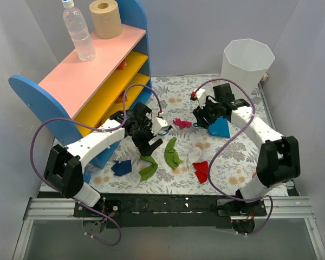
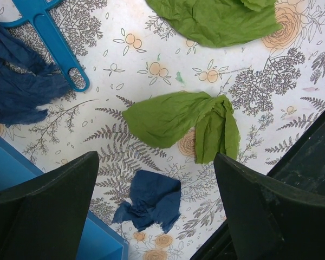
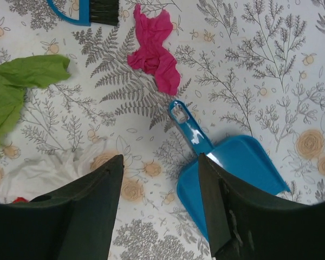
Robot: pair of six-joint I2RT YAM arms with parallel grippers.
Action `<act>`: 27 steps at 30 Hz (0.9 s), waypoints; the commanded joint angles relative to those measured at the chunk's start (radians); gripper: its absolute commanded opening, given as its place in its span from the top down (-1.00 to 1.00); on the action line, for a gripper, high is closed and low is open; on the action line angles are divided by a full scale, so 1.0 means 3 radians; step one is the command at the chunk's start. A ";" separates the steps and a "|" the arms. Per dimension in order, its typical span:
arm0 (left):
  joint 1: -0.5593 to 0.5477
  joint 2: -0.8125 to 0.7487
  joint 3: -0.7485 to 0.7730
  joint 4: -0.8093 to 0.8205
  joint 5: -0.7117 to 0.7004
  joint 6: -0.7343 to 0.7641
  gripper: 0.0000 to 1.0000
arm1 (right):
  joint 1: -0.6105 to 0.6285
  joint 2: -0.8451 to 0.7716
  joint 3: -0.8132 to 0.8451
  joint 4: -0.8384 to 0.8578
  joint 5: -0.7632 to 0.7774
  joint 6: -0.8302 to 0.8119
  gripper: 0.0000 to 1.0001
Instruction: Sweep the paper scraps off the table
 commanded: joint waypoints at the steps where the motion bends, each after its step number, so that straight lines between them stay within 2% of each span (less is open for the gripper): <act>1: -0.0012 -0.0120 -0.0019 0.0010 0.0067 -0.0047 -0.75 | 0.0009 0.0389 0.0312 -0.0017 -0.0175 -0.0380 -0.28; 7: -0.0007 -0.0120 -0.0009 0.0026 -0.0004 -0.0073 -0.75 | 0.0009 0.0748 0.0440 -0.0022 -0.0098 -0.0600 -0.28; 17: -0.0007 -0.0064 -0.0004 0.0031 0.0006 -0.0103 -0.76 | 0.0024 0.1025 0.0491 -0.0017 -0.0062 -0.0611 -0.28; 23: -0.0012 -0.0028 0.0037 0.0092 -0.0040 -0.0180 -0.76 | 0.0101 0.0913 0.0414 -0.0048 -0.0175 -0.0555 -0.28; 27: -0.0007 -0.0048 -0.0029 0.0220 -0.0249 -0.0267 -0.75 | 0.0259 0.0545 0.0359 0.0064 -0.0318 -0.0060 -0.29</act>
